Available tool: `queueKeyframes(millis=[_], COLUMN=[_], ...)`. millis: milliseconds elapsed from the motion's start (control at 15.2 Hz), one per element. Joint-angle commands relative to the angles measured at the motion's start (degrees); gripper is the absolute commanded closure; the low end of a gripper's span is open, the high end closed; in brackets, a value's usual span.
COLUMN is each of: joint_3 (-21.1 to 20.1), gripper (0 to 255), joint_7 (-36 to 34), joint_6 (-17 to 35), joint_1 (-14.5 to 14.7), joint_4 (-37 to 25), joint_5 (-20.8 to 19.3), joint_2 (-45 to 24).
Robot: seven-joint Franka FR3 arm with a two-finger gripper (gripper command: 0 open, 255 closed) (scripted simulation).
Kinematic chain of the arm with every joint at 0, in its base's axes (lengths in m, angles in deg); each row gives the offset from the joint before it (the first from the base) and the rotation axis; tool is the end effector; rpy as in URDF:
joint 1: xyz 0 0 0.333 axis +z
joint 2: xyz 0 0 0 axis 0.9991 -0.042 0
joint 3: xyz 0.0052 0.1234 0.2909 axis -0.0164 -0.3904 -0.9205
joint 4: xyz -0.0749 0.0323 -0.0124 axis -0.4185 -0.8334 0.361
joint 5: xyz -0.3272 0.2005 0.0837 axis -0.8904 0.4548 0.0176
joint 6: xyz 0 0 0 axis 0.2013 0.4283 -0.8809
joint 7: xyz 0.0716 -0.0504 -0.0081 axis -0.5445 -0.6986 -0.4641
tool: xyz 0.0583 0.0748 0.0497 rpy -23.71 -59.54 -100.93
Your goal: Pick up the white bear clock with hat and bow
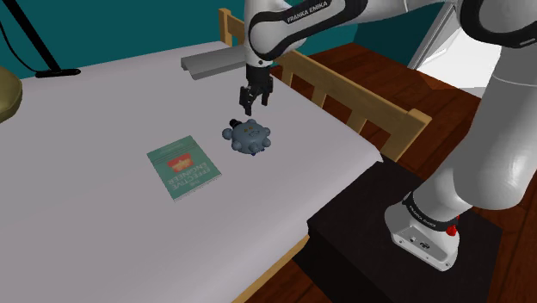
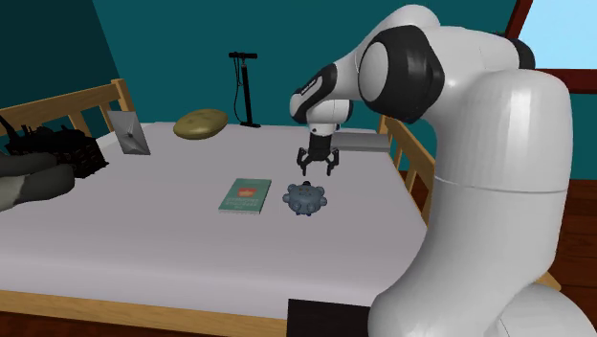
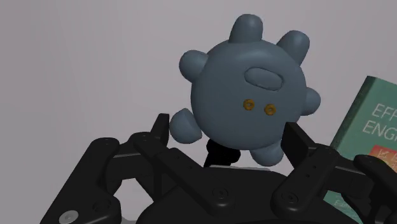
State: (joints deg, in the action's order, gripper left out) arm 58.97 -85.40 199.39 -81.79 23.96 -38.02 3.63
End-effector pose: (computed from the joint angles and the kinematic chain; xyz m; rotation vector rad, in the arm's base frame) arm 0.6103 0.1517 0.3524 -3.0510 -0.2644 0.1335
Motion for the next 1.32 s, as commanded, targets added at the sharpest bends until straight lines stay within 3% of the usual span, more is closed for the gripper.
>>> queueKeyframes(millis=[0, 462, 1122, 1188, 1254], joint_3=[0.1, 1.0, 1.3, 1.3, 1.3], gripper=[0, 0, 0, 255, 255], joint_7=[-0.8, -2.6, -2.5, -2.6, -2.6], joint_6=[0.3, -3.4, 0.4, 0.4, 0.5], joint_1=[0.7, 3.3, 3.5, 3.6, 3.6], joint_4=[-4.7, -26.3, -25.9, -25.8, -25.7], joint_5=[-0.9, -3.3, -3.5, -3.5, -3.5], joint_2=[-5.0, -22.9, -26.3, -26.3, -26.3])
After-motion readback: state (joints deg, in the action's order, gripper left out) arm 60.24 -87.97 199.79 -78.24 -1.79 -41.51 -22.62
